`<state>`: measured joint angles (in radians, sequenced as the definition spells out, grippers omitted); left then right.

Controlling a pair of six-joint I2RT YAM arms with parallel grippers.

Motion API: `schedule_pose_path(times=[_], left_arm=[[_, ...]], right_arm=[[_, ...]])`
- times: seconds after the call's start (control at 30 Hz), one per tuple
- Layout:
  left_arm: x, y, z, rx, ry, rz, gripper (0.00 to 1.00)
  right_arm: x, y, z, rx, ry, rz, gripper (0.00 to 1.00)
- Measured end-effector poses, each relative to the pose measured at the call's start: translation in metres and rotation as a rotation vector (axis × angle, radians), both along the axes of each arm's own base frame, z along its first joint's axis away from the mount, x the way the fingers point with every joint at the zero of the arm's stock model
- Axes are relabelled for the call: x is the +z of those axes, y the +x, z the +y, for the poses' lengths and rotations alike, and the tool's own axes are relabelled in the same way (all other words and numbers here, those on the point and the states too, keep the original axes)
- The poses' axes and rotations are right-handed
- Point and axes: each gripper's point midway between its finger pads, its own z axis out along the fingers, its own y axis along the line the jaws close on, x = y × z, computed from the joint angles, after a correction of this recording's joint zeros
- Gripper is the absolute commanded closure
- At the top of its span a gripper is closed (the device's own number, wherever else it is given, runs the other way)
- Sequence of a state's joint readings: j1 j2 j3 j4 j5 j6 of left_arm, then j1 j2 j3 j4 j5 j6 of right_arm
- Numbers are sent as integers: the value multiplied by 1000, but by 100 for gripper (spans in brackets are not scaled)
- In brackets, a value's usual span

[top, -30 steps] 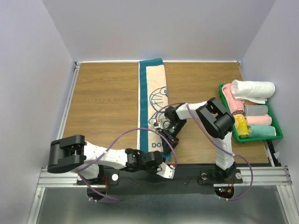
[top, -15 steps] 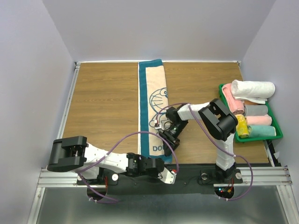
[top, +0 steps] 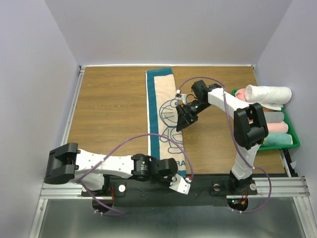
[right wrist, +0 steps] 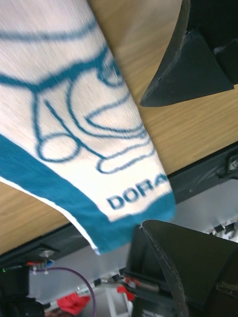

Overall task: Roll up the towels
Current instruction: Fold the towel

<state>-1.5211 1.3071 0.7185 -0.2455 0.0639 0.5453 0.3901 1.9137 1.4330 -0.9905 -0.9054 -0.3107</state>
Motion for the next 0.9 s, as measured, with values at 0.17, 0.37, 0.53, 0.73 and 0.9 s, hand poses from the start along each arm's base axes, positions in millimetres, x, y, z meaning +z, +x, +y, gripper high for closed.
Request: schedule_pose_path(times=[0.17, 0.37, 0.53, 0.73, 0.9], left_arm=[[40, 26, -17, 24, -68, 104, 100], [84, 132, -33, 185, -144, 67, 100], [73, 195, -27, 274, -123, 64, 100], [40, 236, -8, 356, -68, 72, 100], [38, 257, -4, 378, -83, 29, 100]], right_arm=[[7, 18, -9, -37, -19, -41, 0], [22, 53, -32, -135, -9, -82, 0], [37, 85, -58, -227, -2, -139, 0], [36, 90, -68, -252, -7, -141, 0], [24, 79, -69, -243, -14, -101, 0]])
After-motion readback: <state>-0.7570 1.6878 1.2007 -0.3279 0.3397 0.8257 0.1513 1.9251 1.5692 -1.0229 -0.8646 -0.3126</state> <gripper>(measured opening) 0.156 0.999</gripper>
